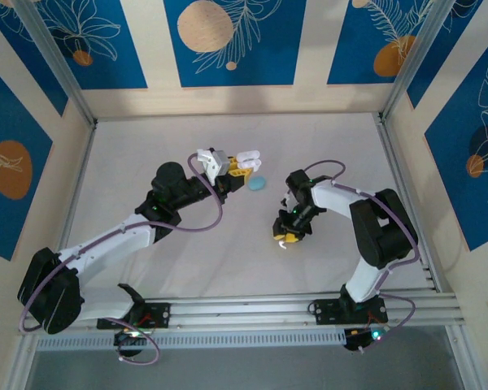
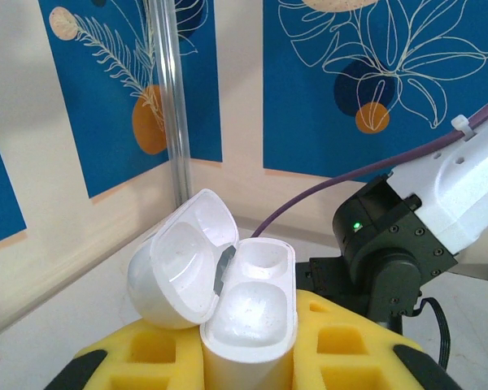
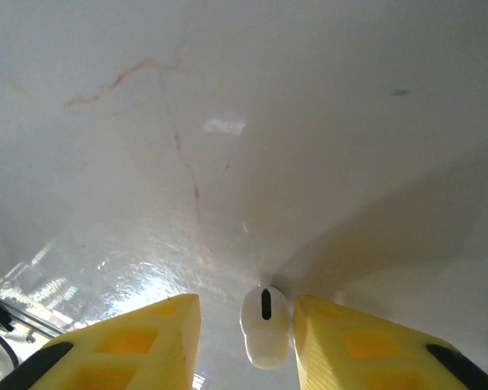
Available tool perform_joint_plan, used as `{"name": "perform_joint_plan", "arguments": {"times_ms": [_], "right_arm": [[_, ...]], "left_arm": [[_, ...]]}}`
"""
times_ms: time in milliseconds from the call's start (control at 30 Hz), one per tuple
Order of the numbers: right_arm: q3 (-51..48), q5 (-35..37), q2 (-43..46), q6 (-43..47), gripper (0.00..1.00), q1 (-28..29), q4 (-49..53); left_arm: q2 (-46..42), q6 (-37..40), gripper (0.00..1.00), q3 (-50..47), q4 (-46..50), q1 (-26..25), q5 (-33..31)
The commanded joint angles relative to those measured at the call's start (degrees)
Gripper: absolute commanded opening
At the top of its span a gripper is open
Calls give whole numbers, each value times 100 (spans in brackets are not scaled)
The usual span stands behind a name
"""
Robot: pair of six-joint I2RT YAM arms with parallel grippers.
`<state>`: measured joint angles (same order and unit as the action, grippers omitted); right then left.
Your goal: Insert wireless bluetooth earbuds into charging case
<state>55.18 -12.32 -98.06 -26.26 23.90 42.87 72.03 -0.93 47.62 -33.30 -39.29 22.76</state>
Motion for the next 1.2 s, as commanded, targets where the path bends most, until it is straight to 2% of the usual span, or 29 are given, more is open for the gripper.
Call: {"name": "perform_joint_plan", "arguments": {"times_ms": [0, 467, 733, 1000, 1167], "right_arm": [[63, -168, 153, -15, 36, 138, 219], [339, -350, 76, -488, 37, 830, 165], [509, -545, 75, -516, 38, 866, 23], [404, 378, 234, -679, 40, 821, 253], [251, 224, 82, -655, 41, 838, 289]], "left_arm": [[-112, 29, 17, 36, -52, -47, -35], [-90, -65, 18, 42, -107, -50, -17], [-165, -47, 18, -22, -98, -46, -70], [-320, 38, 18, -81, -29, -50, -199], [-318, 18, 18, -86, -61, -49, -193]]}}
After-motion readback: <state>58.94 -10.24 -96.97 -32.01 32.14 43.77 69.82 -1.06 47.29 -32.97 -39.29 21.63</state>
